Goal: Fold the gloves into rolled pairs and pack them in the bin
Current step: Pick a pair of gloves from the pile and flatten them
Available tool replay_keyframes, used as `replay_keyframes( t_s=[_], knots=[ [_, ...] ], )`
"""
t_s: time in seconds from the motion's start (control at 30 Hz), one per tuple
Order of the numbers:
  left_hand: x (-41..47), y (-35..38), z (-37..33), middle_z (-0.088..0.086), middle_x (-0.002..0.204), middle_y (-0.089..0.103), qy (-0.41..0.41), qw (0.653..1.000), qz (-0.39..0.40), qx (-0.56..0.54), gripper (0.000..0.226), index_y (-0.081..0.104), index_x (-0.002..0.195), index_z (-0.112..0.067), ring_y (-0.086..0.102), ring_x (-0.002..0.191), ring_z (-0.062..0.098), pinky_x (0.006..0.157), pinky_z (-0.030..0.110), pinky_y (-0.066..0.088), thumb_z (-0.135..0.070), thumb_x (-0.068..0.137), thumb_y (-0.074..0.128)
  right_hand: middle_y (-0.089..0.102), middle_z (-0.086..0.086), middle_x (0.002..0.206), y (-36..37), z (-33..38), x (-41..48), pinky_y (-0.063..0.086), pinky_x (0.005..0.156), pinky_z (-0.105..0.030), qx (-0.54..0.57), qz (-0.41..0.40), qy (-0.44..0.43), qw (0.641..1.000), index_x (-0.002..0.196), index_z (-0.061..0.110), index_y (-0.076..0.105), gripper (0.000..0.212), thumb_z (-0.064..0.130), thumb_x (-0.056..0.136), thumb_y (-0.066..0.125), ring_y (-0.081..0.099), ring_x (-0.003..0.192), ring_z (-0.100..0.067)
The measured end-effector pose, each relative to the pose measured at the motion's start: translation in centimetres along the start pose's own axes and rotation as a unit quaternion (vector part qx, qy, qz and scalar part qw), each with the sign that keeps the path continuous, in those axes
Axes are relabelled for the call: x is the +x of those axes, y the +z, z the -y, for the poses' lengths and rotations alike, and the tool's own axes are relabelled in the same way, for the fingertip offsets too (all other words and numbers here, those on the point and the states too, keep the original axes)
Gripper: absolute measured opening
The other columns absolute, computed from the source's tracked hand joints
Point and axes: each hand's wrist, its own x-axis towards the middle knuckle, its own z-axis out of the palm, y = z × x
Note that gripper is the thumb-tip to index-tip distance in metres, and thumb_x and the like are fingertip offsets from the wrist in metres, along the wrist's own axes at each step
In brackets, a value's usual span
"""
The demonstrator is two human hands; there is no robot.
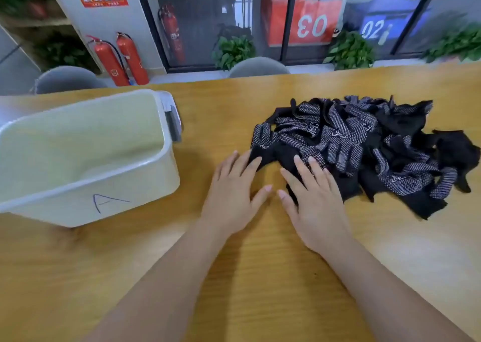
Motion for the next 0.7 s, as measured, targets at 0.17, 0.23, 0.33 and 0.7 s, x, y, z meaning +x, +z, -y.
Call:
replay_keyframes(
  t_s=[0.17, 0.23, 0.33, 0.7],
  knots=[
    [-0.2, 0.5, 0.2, -0.008, 0.168, 0.035, 0.056, 0.995, -0.078, 0.035, 0.068, 0.045, 0.158, -0.021, 0.017, 0.161, 0.02, 0.126, 0.046, 0.027, -0.064, 0.106, 0.036, 0.021, 0.003, 0.175, 0.8, -0.3, 0.0, 0.014, 0.131, -0.048, 0.0, -0.046, -0.007, 0.999, 0.162, 0.036, 0.037, 0.063, 0.061, 0.11, 0.013, 0.007, 0.163, -0.02],
    [-0.2, 0.7, 0.3, -0.008, 0.165, 0.041, 0.082, 0.991, -0.099, 0.038, 0.064, 0.051, 0.154, -0.021, 0.022, 0.159, 0.019, 0.125, 0.043, 0.026, -0.061, 0.106, 0.04, 0.024, 0.004, 0.174, 1.4, -0.3, 0.1, 0.013, 0.131, -0.047, 0.007, -0.063, -0.014, 0.998, 0.161, 0.039, 0.037, 0.062, 0.061, 0.108, 0.013, 0.01, 0.162, -0.02],
    [0.2, 0.9, 0.8, -0.006, 0.157, 0.053, 0.12, 0.987, -0.102, 0.031, 0.056, 0.062, 0.145, -0.018, 0.034, 0.154, 0.017, 0.126, 0.045, 0.029, -0.055, 0.106, 0.046, 0.025, 0.005, 0.173, 2.1, -0.8, 0.7, 0.013, 0.131, -0.047, 0.011, -0.078, -0.025, 0.997, 0.161, 0.042, 0.035, 0.06, 0.06, 0.107, 0.015, 0.012, 0.162, -0.021],
    [-10.9, -2.1, -0.9, -0.018, 0.121, 0.064, 0.123, 0.987, -0.087, 0.06, 0.025, 0.064, 0.112, -0.034, 0.065, 0.099, 0.013, 0.078, 0.039, 0.055, -0.053, 0.1, 0.051, 0.048, 0.008, 0.16, 1.1, -0.4, -3.8, 0.022, 0.128, -0.046, 0.052, -0.152, -0.045, 0.986, 0.147, 0.033, 0.056, 0.041, 0.034, 0.108, 0.045, 0.03, 0.156, -0.018]
  ],
)
